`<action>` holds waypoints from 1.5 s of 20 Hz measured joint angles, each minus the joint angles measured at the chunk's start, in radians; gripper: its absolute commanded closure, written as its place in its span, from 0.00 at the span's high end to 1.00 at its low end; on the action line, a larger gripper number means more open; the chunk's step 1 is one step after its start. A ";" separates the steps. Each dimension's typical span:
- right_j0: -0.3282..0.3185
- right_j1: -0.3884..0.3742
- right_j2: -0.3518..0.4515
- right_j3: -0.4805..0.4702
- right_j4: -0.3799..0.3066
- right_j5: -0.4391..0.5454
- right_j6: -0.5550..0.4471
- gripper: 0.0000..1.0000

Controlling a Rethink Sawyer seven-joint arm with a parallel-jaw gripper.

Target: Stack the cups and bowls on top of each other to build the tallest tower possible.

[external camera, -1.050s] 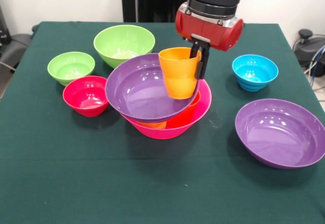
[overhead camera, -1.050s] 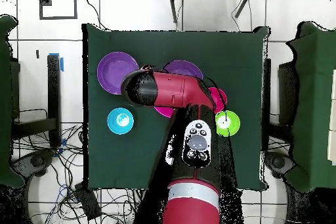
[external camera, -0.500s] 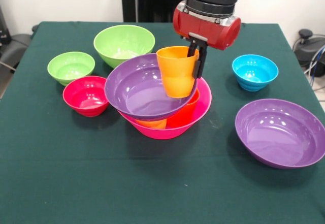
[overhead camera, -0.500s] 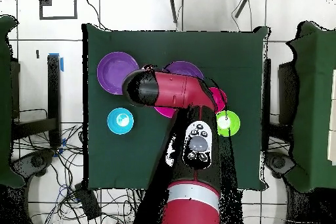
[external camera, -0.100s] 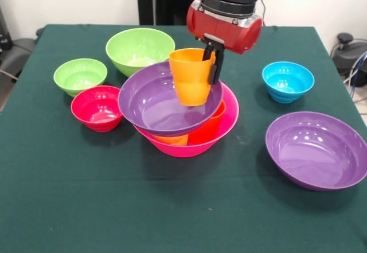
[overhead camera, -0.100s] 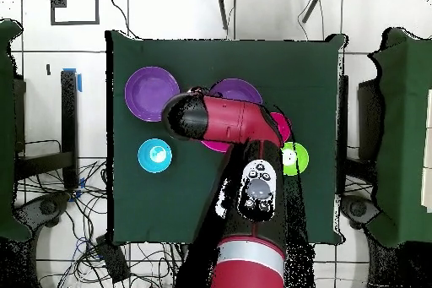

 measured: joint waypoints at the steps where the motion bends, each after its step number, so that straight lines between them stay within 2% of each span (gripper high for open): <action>1: -0.001 -0.002 0.000 0.008 0.000 0.000 0.000 0.00; 14: -0.001 -0.057 0.000 0.123 0.017 0.000 0.000 0.00; 30: -0.014 -0.073 0.001 0.147 0.017 0.000 0.000 0.00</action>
